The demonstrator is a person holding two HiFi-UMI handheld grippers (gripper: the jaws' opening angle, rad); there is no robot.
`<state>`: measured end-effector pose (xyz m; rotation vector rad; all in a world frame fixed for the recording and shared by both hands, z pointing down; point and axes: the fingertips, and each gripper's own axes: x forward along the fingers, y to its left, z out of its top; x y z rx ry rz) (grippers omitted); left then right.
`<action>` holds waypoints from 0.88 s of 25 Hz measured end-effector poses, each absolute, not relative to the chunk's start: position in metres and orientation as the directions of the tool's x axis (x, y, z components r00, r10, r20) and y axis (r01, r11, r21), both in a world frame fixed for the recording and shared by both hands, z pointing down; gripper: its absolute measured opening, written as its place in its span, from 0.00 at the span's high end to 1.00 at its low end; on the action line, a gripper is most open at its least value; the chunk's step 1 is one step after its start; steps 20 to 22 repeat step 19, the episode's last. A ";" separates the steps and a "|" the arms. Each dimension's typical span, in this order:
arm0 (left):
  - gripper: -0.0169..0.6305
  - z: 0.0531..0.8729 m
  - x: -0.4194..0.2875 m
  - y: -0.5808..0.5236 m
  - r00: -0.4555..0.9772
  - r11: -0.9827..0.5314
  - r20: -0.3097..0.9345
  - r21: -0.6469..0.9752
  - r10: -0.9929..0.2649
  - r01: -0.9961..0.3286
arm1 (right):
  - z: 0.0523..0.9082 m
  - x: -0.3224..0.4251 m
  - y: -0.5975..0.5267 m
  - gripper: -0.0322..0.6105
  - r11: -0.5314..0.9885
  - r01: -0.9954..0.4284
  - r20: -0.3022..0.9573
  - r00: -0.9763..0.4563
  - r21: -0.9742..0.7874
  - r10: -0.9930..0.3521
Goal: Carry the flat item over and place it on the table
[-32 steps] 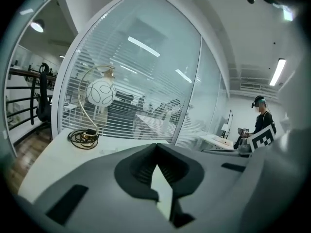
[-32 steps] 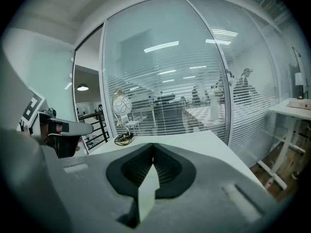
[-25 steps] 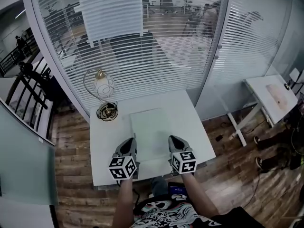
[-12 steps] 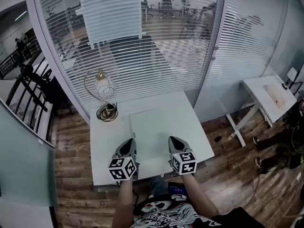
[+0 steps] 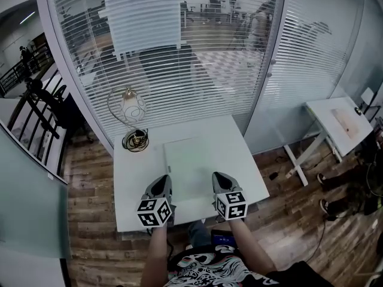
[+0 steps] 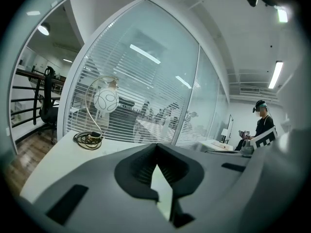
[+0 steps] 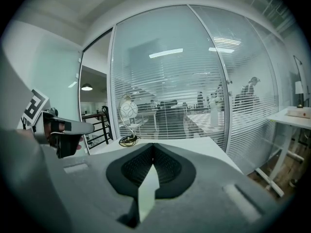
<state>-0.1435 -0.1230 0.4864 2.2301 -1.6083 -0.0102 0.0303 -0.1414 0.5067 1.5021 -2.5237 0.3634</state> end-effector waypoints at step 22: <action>0.96 0.490 -0.144 -0.126 0.319 -0.240 0.217 0.326 -0.922 -0.914 | 0.512 0.043 -0.142 0.94 0.460 -0.878 0.282 -0.478 -0.129 -0.832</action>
